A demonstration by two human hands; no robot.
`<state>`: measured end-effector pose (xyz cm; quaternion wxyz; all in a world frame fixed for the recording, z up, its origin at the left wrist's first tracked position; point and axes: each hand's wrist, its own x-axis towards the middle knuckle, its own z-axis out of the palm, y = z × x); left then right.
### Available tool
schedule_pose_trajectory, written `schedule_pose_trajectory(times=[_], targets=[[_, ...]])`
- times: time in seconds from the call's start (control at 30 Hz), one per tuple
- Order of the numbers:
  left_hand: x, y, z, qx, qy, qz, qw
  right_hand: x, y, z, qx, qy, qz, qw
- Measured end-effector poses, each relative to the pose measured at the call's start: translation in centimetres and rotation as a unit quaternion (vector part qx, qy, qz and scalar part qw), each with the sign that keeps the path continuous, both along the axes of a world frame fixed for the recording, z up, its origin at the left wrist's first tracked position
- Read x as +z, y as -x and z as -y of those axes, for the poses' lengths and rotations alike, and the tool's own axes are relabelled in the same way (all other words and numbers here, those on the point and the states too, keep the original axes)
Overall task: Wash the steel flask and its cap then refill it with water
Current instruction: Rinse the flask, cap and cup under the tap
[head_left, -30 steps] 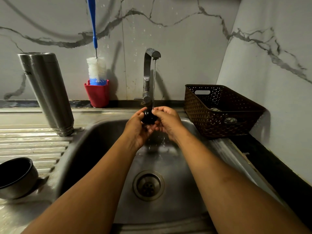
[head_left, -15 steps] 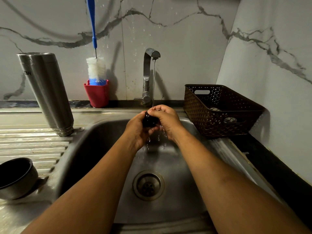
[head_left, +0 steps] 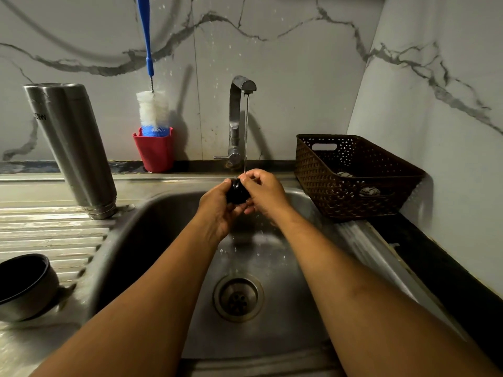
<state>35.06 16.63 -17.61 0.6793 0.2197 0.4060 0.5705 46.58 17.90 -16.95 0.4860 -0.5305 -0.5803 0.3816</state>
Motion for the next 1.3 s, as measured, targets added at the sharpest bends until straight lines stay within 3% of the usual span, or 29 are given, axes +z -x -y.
schedule_pose_trajectory(times=[0.2,0.3,0.4,0.63,0.83,1.0,1.03,1.17,1.3], targets=[[0.1,0.6,0.0,0.056,-0.021,-0.035,0.998,-0.1,-0.4,0.4,0.106,0.048,-0.022,0.993],[0.2,0.3,0.3,0.059,-0.074,-0.095,0.991,0.1,-0.2,0.5,0.075,0.128,-0.150,0.977],[-0.5,-0.2,0.1,0.055,-0.146,-0.225,0.962,0.3,-0.3,0.7,0.037,0.220,-0.240,0.945],[-0.7,0.1,-0.6,0.017,-0.238,-0.444,0.864,0.4,0.0,0.7,0.010,0.230,-0.186,0.955],[-0.9,0.4,-0.9,-0.002,-0.230,-0.514,0.826,0.0,-0.3,0.7,0.009,0.186,-0.095,0.978],[-1.0,0.4,-0.8,0.036,-0.230,-0.600,0.765,0.0,-0.2,0.6,0.029,0.140,-0.128,0.982],[-0.9,0.3,-0.7,0.038,-0.231,-0.594,0.769,0.0,-0.2,0.5,0.036,0.138,-0.156,0.977],[-0.8,0.1,-0.4,0.035,-0.233,-0.485,0.842,0.1,-0.4,0.4,0.022,0.182,-0.272,0.945],[-0.8,0.4,-0.7,0.073,-0.217,-0.460,0.858,0.3,-0.3,0.9,0.002,0.293,-0.344,0.892]])
